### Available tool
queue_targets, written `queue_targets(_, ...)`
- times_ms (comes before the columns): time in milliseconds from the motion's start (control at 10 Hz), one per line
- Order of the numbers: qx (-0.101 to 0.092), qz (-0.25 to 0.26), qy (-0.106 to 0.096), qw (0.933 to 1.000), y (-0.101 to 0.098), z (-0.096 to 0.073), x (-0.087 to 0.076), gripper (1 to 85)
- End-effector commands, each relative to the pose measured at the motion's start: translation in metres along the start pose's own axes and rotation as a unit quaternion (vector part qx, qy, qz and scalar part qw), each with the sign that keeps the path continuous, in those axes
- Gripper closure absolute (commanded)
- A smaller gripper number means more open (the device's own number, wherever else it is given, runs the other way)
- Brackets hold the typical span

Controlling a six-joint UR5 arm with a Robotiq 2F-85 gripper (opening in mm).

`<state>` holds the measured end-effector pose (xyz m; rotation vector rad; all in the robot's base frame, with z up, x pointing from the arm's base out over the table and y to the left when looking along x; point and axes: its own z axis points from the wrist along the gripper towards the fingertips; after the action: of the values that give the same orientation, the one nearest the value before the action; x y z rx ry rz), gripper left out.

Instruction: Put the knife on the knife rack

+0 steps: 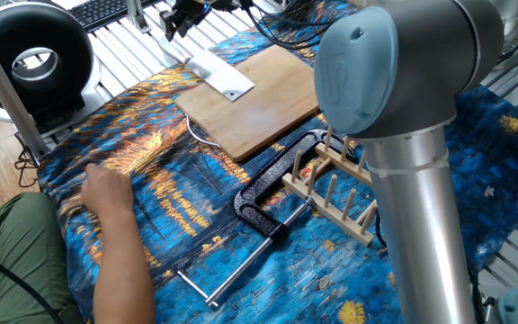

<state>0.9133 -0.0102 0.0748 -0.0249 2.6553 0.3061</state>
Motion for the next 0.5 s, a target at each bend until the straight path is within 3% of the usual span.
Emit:
queue_targets(0, 0.021, 0.012, 0.027, 0.9993, -0.012, -0.004, 0.014, 45.7)
queue_targets(400, 0.112, 0.036, 0.079, 0.9899, -0.029, -0.017, 0.055, 44.3)
